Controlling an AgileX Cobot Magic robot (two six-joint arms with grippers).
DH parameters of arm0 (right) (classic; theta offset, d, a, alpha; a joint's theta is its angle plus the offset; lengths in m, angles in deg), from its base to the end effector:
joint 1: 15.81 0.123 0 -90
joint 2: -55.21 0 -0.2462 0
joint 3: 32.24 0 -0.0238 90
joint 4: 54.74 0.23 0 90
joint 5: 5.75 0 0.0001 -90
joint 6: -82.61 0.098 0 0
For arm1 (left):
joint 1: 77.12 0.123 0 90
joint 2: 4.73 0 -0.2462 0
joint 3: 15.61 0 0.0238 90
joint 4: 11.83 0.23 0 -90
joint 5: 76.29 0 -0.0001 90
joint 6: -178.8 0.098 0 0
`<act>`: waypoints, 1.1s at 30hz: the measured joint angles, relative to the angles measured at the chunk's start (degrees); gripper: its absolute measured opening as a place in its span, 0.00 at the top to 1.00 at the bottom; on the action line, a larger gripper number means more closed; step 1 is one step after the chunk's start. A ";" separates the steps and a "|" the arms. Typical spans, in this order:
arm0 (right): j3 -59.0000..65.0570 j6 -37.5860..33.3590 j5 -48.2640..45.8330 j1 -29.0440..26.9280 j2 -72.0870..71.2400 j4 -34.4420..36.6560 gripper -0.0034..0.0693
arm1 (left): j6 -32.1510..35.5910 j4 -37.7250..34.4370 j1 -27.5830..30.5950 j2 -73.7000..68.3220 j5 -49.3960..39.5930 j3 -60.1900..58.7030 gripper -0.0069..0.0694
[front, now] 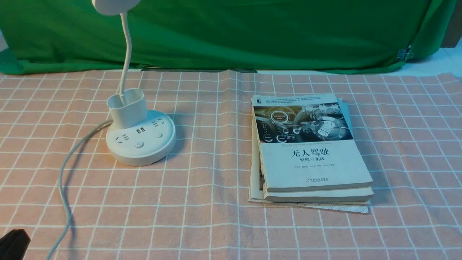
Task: Turn on the table lamp on the pink coffee tablecloth with your hand.
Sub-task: 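Press the power button on the lamp base to turn the lamp on with the left gripper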
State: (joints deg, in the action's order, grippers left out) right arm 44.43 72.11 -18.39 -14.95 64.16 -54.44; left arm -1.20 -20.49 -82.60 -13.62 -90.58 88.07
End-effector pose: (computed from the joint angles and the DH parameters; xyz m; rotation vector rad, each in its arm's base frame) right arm 0.0813 0.0013 0.1884 -0.1664 1.7083 -0.1200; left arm 0.0799 -0.0113 0.1880 -0.0168 1.7383 -0.2103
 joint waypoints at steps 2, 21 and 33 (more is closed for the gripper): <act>0.00 0.00 0.00 0.00 0.00 0.00 0.62 | 0.00 0.00 0.00 0.00 0.00 0.00 0.88; 0.00 0.00 0.00 0.00 0.00 0.00 0.62 | 0.00 0.00 0.00 0.00 0.00 0.00 0.88; 0.00 0.00 0.00 0.00 0.00 0.00 0.62 | 0.00 2.18 0.00 0.00 1.67 0.00 0.88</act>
State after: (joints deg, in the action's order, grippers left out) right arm 44.43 72.11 -18.39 -14.95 64.16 -54.44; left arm -1.20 -18.31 -82.60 -13.62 -88.91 88.07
